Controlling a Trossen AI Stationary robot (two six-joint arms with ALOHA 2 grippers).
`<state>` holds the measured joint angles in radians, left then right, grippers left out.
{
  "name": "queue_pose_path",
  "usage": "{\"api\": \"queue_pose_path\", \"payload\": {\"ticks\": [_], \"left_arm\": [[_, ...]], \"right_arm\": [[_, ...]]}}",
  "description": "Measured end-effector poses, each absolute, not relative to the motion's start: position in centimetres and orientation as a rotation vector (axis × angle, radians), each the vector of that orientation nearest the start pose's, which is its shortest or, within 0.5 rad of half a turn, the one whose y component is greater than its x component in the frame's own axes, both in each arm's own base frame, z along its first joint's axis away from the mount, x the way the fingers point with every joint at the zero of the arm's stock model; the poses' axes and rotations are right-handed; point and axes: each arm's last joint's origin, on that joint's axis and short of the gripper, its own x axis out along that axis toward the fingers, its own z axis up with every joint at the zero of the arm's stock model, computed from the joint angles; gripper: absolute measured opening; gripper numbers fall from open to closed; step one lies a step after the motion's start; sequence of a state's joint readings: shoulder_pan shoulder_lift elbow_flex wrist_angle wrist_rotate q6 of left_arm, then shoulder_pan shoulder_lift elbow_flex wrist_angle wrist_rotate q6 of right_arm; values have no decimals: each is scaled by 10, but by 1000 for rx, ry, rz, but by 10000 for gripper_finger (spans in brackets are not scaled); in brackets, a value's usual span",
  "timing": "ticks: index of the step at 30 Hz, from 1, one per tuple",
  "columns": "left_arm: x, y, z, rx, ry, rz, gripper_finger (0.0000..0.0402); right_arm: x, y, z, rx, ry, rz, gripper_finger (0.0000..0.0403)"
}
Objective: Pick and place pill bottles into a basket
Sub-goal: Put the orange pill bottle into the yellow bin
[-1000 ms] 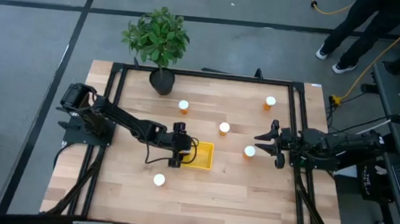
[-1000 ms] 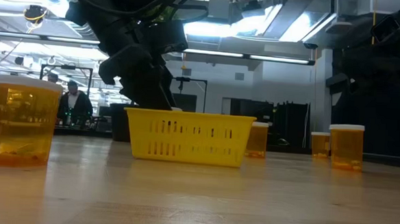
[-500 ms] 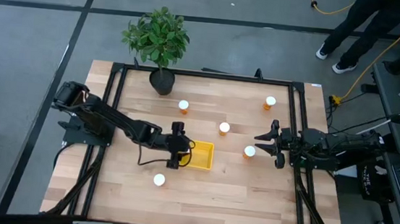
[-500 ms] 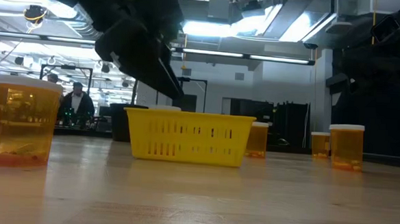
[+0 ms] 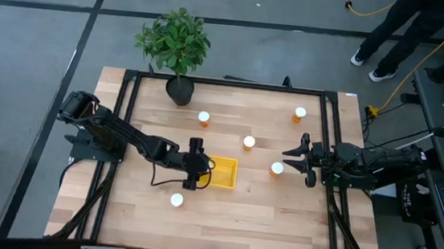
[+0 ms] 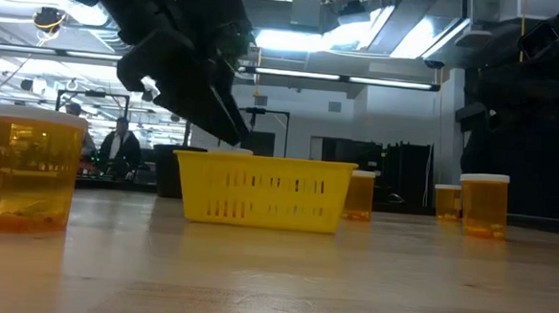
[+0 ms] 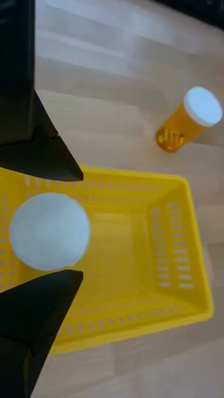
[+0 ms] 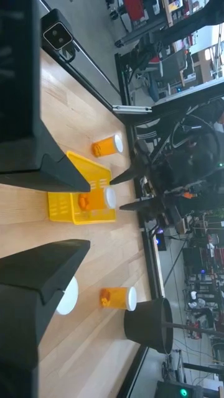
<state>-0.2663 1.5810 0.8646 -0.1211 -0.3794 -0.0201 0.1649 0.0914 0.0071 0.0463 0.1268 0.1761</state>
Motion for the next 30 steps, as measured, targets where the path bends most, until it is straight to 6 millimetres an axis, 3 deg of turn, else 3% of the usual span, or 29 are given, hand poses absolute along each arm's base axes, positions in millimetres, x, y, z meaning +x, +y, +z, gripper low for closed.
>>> {"api": "queue_pose_path", "payload": {"ticks": [11,30], "left_arm": [[303,-79,165,322,831,131,239],[302,-79,166,393,825,184,239]], "right_arm": [[102,13,163,172,41,34,137],[102,13,163,170,41,35,137]]}}
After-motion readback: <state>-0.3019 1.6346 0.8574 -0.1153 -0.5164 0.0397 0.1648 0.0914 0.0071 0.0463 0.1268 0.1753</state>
